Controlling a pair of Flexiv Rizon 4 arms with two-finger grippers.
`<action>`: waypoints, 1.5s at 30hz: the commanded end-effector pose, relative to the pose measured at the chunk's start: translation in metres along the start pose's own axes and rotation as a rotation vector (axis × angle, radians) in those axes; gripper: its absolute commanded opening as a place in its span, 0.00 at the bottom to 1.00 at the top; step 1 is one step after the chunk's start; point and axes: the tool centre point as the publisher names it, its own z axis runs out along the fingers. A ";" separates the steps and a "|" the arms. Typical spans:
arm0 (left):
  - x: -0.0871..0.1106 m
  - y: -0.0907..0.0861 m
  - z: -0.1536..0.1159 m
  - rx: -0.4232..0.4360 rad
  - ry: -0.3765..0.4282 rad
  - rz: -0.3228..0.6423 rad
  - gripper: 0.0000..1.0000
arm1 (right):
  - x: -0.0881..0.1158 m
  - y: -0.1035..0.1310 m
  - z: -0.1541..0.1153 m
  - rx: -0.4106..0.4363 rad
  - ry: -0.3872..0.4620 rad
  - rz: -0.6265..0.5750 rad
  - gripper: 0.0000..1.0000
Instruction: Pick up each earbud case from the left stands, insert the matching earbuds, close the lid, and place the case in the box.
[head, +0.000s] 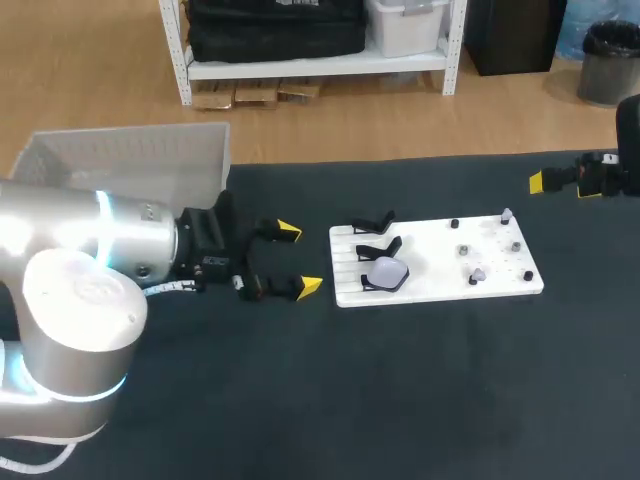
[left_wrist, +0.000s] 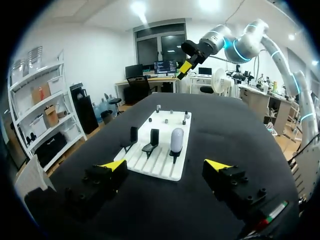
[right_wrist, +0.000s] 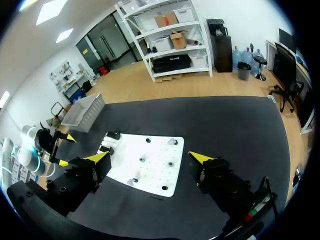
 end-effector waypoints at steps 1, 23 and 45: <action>0.003 0.000 0.000 -0.004 -0.054 0.004 1.00 | 0.000 -0.001 0.000 -0.003 0.000 -0.001 1.00; -0.005 -0.006 0.033 0.121 0.019 0.055 1.00 | 0.000 -0.001 0.000 -0.003 0.000 -0.001 1.00; -0.008 -0.012 0.081 0.171 -0.019 0.074 1.00 | 0.000 -0.001 0.000 -0.003 0.000 -0.001 1.00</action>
